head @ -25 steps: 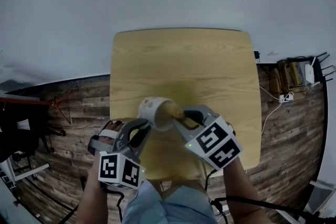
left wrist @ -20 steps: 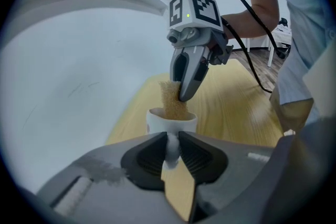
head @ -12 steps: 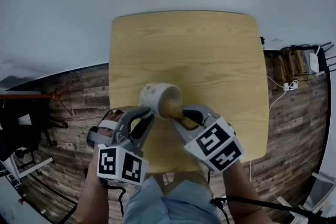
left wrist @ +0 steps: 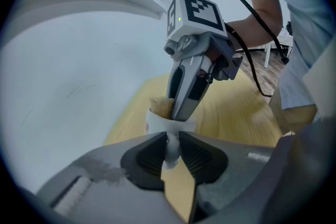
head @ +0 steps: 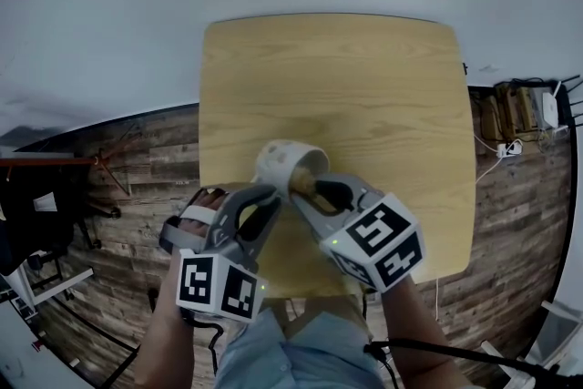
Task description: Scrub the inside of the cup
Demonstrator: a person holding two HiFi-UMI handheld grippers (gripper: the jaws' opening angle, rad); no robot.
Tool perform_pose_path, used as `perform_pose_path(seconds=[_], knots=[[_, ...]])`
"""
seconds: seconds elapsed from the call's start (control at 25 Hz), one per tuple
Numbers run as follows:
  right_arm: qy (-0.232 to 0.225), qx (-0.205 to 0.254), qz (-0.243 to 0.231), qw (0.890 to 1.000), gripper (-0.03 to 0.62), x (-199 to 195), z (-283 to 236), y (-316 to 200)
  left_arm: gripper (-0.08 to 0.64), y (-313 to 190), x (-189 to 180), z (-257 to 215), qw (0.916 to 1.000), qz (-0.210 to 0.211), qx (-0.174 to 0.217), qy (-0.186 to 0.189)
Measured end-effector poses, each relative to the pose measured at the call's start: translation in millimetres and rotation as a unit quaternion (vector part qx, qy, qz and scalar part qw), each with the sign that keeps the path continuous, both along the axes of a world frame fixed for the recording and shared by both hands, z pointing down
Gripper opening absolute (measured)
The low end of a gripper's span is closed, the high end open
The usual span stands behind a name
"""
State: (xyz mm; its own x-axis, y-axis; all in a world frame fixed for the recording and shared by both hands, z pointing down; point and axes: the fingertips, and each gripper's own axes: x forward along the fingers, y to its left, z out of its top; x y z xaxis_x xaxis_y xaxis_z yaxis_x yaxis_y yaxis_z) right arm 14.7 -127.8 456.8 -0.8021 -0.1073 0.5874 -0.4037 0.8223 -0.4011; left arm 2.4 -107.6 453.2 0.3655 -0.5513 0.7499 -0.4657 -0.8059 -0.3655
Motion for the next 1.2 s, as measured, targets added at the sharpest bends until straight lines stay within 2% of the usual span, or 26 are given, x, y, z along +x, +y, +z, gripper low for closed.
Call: perform_pose_path(seconds=[0.6, 1.0, 1.2], knots=[[0.045, 0.057, 0.036, 0.997, 0.071, 25.7, -1.3, -28.9, 0.098, -0.5, 0.6, -1.1, 0.9999, 0.001, 0.009, 0.010], [0.062, 0.018, 0.009, 0.998, 0.071, 26.2, 21.2, 3.2, 0.100, -0.7, 3.0, 0.1, 0.9999, -0.009, 0.008, 0.012], [0.028, -0.011, 0.008, 1.000, 0.069, 13.4, 16.1, 6.9, 0.100, -0.5, 3.4, 0.0, 0.9998, -0.008, 0.008, 0.013]])
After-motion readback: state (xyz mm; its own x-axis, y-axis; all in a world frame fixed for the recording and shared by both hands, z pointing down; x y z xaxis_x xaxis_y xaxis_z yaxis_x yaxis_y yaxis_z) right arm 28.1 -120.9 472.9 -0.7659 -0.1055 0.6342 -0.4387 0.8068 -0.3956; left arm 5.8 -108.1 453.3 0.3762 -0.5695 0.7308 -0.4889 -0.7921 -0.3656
